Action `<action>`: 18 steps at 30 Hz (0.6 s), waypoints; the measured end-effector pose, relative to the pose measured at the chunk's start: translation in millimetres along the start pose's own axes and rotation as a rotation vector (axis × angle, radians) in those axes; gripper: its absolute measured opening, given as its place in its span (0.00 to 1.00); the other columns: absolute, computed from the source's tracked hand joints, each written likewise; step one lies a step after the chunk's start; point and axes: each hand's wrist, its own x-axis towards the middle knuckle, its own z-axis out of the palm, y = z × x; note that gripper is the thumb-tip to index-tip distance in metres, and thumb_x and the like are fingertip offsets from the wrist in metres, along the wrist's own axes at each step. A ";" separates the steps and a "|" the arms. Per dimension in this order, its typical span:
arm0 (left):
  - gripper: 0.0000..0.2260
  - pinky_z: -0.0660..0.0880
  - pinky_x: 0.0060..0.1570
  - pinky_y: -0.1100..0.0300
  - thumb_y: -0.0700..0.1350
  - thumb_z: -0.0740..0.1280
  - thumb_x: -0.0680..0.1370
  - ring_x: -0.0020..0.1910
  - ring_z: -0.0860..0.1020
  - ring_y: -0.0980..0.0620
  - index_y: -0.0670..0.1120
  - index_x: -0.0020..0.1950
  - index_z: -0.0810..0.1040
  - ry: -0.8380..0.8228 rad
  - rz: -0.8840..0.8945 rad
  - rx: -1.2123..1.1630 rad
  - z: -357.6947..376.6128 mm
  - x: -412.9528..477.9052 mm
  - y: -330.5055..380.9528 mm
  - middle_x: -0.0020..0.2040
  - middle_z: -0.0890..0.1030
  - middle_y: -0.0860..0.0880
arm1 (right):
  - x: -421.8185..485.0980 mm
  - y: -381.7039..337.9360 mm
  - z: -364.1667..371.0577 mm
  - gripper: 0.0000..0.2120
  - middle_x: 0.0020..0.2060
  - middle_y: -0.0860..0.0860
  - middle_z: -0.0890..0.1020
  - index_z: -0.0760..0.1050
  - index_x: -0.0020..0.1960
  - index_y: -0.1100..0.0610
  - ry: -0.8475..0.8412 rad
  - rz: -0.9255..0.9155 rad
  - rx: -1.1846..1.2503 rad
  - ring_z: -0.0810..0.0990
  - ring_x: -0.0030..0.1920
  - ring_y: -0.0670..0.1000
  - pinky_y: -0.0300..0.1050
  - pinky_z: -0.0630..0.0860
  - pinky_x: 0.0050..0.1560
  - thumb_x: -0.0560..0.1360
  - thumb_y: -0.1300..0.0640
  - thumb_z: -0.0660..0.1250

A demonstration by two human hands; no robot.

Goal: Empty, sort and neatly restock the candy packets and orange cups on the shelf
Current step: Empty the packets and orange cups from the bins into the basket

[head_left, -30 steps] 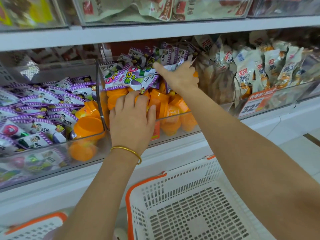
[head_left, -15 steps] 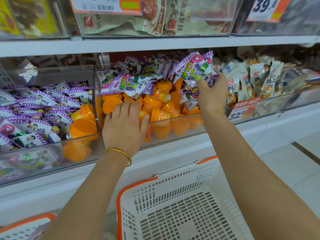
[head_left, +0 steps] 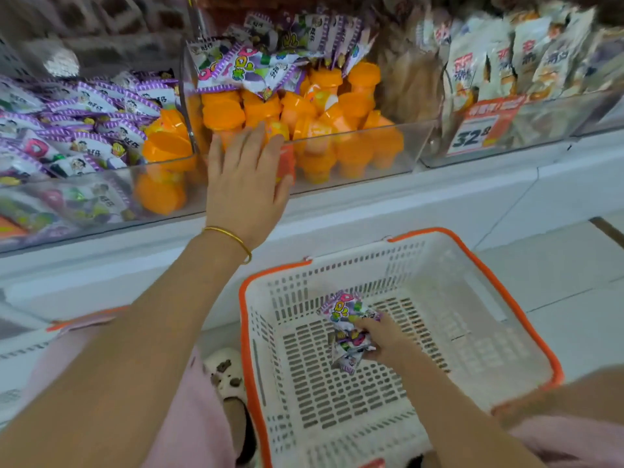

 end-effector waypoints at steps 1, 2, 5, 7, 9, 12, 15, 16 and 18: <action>0.24 0.54 0.70 0.38 0.52 0.57 0.77 0.69 0.67 0.40 0.42 0.69 0.69 -0.001 0.018 0.017 2.2 -2.6 0.2 0.70 0.70 0.41 | 13.1 12.4 4.7 0.18 0.50 0.60 0.80 0.65 0.63 0.57 -0.008 0.053 -0.015 0.80 0.42 0.58 0.56 0.80 0.40 0.76 0.63 0.66; 0.24 0.54 0.70 0.38 0.52 0.57 0.77 0.69 0.67 0.41 0.42 0.70 0.68 0.001 0.034 0.031 4.1 -4.6 -0.3 0.70 0.70 0.41 | 25.0 21.2 8.3 0.18 0.51 0.60 0.80 0.65 0.63 0.58 -0.011 0.092 -0.031 0.81 0.44 0.59 0.58 0.80 0.44 0.76 0.64 0.66; 0.24 0.56 0.70 0.40 0.51 0.58 0.77 0.69 0.68 0.42 0.42 0.71 0.67 0.017 0.048 0.038 5.9 -5.3 -3.2 0.70 0.70 0.42 | 51.8 31.2 15.4 0.18 0.54 0.61 0.78 0.66 0.63 0.59 -0.018 0.141 -0.081 0.80 0.50 0.61 0.63 0.78 0.52 0.76 0.65 0.66; 0.22 0.57 0.69 0.43 0.50 0.57 0.78 0.68 0.68 0.44 0.44 0.71 0.67 0.028 0.040 0.033 5.6 -3.8 -4.6 0.70 0.70 0.44 | 57.1 29.4 22.1 0.19 0.57 0.60 0.77 0.66 0.65 0.58 -0.041 0.159 -0.102 0.79 0.52 0.60 0.66 0.75 0.56 0.76 0.63 0.66; 0.21 0.59 0.68 0.45 0.49 0.56 0.78 0.68 0.69 0.45 0.44 0.71 0.68 0.034 0.023 0.023 5.2 -2.6 -5.0 0.70 0.70 0.45 | 53.2 24.5 25.9 0.25 0.64 0.62 0.72 0.60 0.70 0.55 0.008 0.127 -0.210 0.75 0.58 0.62 0.62 0.71 0.63 0.77 0.63 0.64; 0.21 0.62 0.65 0.44 0.47 0.58 0.78 0.68 0.68 0.41 0.42 0.69 0.69 0.034 -0.023 0.004 4.5 2.3 -4.2 0.71 0.69 0.42 | 47.0 8.7 23.1 0.30 0.72 0.61 0.63 0.50 0.77 0.61 0.242 -0.052 -0.368 0.67 0.69 0.61 0.53 0.68 0.65 0.79 0.65 0.60; 0.15 0.69 0.55 0.42 0.45 0.60 0.76 0.60 0.72 0.35 0.39 0.59 0.75 0.079 -0.049 -0.018 1.8 9.2 -5.6 0.63 0.74 0.37 | 16.5 -36.7 22.6 0.22 0.69 0.55 0.69 0.64 0.72 0.61 0.442 -0.514 -0.249 0.72 0.64 0.54 0.45 0.71 0.62 0.79 0.68 0.57; 0.13 0.71 0.49 0.43 0.45 0.61 0.75 0.54 0.73 0.35 0.38 0.55 0.75 0.100 -0.057 -0.011 1.0 11.8 -7.0 0.58 0.75 0.36 | -1.4 -57.7 22.9 0.19 0.64 0.53 0.72 0.68 0.68 0.60 0.485 -0.719 -0.181 0.73 0.61 0.51 0.46 0.73 0.61 0.78 0.68 0.57; 0.11 0.71 0.43 0.45 0.45 0.63 0.74 0.48 0.73 0.36 0.39 0.50 0.75 0.109 -0.097 0.018 -1.0 14.9 -9.2 0.51 0.75 0.36 | -42.3 -103.0 25.2 0.14 0.58 0.51 0.75 0.73 0.62 0.59 0.564 -1.176 -0.152 0.73 0.56 0.50 0.44 0.72 0.56 0.78 0.66 0.58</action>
